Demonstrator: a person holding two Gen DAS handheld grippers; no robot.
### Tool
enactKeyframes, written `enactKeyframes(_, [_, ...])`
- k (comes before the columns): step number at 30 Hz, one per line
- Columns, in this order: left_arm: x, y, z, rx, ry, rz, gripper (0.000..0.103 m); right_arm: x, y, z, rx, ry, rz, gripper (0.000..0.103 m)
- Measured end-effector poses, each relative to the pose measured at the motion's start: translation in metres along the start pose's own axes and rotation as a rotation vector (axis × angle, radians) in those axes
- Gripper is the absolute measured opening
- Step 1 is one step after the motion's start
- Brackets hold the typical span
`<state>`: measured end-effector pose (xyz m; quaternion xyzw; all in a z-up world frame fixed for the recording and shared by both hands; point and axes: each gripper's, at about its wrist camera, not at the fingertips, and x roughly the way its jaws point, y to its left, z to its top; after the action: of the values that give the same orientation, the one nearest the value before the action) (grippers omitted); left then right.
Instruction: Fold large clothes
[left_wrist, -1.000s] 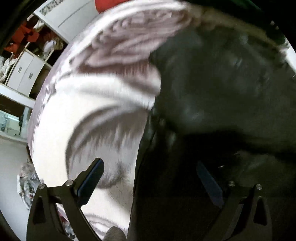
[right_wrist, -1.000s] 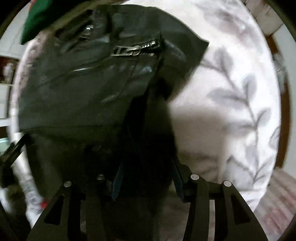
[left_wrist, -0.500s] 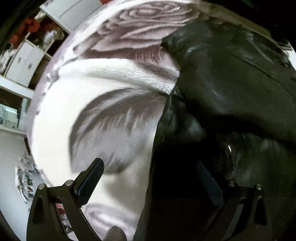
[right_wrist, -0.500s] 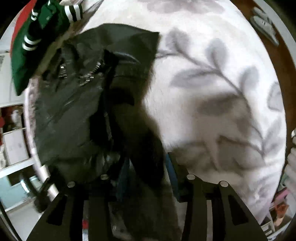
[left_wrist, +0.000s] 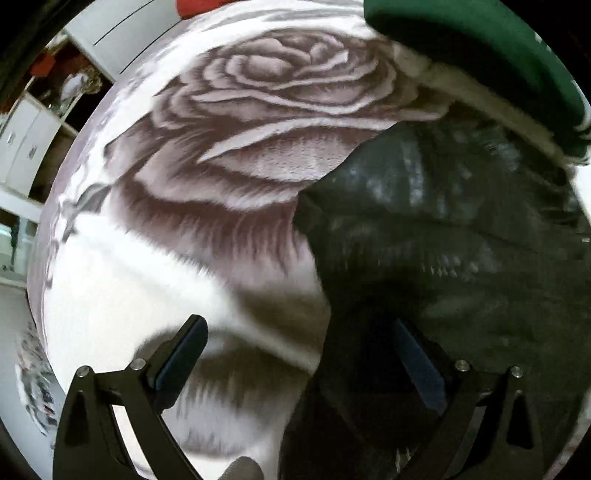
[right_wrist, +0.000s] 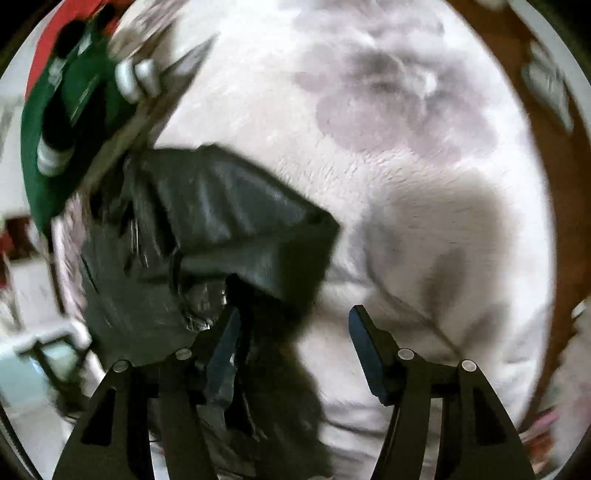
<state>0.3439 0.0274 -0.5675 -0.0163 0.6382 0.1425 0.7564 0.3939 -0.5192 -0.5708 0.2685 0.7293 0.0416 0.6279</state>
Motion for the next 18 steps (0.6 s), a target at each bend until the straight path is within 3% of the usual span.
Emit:
enactKeyframes(2, [0.022,-0.001,0.006,-0.001,0.039,-0.024,0.103,0.002,-0.022,0.002,0.045,-0.003,0.049,0.063])
enactKeyframes(4, [0.026,0.003,0.008,-0.028,0.034,-0.052,0.103,-0.006,-0.036,-0.002,0.106,-0.033,0.107,0.063])
enactKeyframes(8, [0.02,0.004,0.002,-0.021,-0.001,-0.036,0.103,-0.036,-0.049,-0.025,0.144,-0.106,0.244,0.063])
enactKeyframes(11, [0.021,0.007,-0.003,-0.05,-0.011,-0.047,0.103,-0.032,-0.04,-0.042,0.092,-0.051,0.296,0.065])
enactKeyframes(13, [0.023,0.01,-0.002,-0.068,-0.006,-0.056,0.103,-0.015,-0.024,-0.046,0.03,-0.005,0.249,0.065])
enactKeyframes(14, [0.023,0.011,-0.003,-0.072,-0.006,-0.058,0.103,-0.003,-0.02,-0.046,0.01,0.024,0.184,0.065])
enactKeyframes(16, [0.023,0.012,-0.001,-0.065,-0.011,-0.059,0.103,0.019,-0.014,-0.049,-0.01,0.04,0.061,0.065])
enactKeyframes(18, [0.023,0.013,-0.002,-0.056,-0.023,-0.061,0.103,0.028,-0.017,-0.049,-0.007,0.039,0.015,0.065])
